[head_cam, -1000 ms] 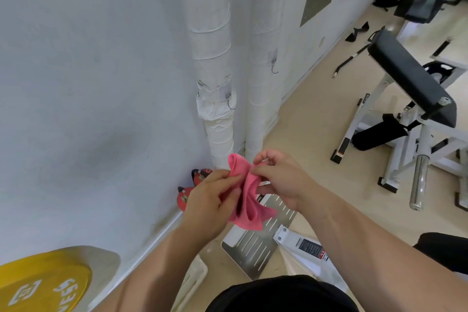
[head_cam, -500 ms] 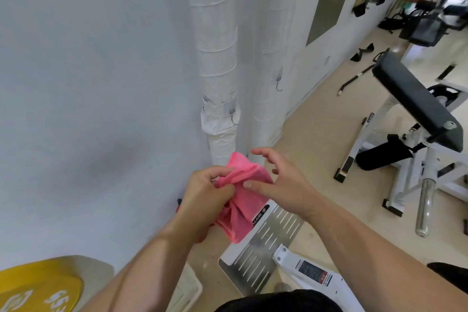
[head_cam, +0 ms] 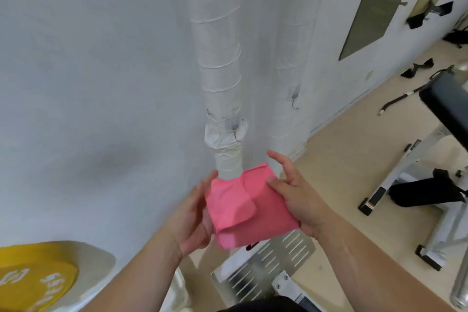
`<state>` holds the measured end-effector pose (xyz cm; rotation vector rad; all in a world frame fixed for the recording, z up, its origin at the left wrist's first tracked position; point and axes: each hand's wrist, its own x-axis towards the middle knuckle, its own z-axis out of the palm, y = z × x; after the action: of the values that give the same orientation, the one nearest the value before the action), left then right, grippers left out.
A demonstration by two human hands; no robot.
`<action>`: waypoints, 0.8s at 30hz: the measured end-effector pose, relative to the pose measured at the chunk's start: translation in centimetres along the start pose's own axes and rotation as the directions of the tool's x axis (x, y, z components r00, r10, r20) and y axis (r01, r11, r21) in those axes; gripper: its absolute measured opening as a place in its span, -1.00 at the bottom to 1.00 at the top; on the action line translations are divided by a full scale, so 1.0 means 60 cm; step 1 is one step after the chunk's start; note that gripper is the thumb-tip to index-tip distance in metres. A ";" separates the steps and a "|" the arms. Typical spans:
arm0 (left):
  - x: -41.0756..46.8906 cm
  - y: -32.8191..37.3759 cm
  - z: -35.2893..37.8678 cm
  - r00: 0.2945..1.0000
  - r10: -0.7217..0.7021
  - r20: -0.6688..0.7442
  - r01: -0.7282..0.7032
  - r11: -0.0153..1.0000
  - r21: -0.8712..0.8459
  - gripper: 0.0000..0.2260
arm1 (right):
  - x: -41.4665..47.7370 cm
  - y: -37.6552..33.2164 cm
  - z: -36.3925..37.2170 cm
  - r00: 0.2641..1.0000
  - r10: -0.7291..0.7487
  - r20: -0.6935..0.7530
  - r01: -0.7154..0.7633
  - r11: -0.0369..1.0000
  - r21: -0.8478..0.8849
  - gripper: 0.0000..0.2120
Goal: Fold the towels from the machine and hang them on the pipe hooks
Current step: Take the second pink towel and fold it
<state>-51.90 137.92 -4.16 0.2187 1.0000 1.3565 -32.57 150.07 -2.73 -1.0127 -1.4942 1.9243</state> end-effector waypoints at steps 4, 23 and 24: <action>0.018 -0.054 0.040 0.974 0.144 -0.173 -0.050 0.888 0.458 0.27 | 0.033 0.016 -0.043 1.000 0.021 0.009 -0.020 0.992 -0.122 -0.58; -0.014 -0.088 -0.015 0.680 0.250 -0.690 -0.257 0.962 0.095 -0.51 | 0.064 0.049 0.023 0.956 0.135 0.262 -0.089 0.979 -0.181 -0.64; -0.017 -0.088 -0.027 0.698 0.246 -0.672 -0.281 0.958 0.058 -0.43 | 0.062 0.049 0.034 0.961 0.132 0.241 -0.091 0.981 -0.173 -0.69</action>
<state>-49.19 134.99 -8.10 -0.2063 1.5865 1.7807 -36.28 150.90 -6.25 -0.9668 -1.7923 2.1044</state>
